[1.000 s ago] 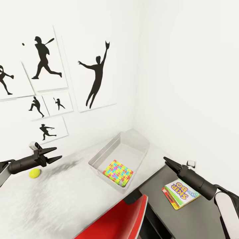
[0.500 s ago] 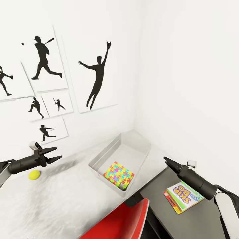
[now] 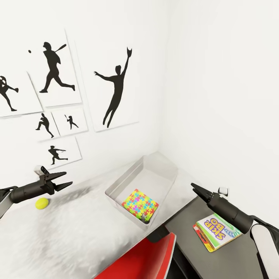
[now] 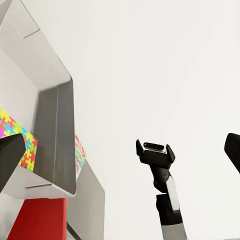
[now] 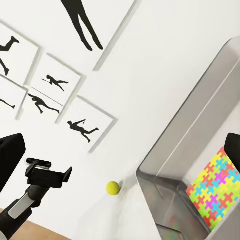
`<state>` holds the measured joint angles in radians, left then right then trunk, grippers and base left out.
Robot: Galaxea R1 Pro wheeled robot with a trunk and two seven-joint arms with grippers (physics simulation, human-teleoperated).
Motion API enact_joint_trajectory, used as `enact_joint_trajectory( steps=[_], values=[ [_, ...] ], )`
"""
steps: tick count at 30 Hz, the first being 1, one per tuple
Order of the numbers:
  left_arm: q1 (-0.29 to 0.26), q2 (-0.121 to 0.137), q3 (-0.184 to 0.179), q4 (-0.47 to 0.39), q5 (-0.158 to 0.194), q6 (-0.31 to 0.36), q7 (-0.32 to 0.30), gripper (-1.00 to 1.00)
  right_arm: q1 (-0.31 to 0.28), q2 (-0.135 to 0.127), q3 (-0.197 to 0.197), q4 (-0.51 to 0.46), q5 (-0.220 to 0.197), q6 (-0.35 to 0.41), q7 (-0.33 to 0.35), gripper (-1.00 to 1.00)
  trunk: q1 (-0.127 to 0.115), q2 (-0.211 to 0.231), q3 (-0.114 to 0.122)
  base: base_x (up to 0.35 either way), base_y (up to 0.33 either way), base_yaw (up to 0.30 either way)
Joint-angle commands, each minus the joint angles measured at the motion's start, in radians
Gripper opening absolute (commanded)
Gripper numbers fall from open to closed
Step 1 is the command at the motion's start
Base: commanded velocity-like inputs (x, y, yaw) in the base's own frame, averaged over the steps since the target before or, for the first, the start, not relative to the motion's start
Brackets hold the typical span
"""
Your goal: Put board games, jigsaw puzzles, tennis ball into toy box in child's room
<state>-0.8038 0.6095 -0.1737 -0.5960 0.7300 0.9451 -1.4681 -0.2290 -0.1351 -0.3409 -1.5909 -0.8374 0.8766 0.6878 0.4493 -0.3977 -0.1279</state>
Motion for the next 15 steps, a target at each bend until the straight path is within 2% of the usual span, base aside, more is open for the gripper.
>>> enact_joint_trajectory(
  steps=[1, 15],
  values=[
    [-0.002, 0.001, -0.006, 0.001, 0.003, 0.011, -0.006, 1.00, -0.001, 0.000, -0.001, 0.000, 0.000, 0.005, 0.002, 1.00, 0.001, -0.002, -0.002, 0.002, 0.000, 0.002],
    [-0.002, 0.001, -0.006, 0.001, 0.003, 0.011, -0.006, 1.00, -0.001, 0.000, -0.001, 0.000, 0.000, 0.005, 0.002, 1.00, 0.001, -0.002, -0.002, 0.000, 0.000, 0.000]
  ],
)
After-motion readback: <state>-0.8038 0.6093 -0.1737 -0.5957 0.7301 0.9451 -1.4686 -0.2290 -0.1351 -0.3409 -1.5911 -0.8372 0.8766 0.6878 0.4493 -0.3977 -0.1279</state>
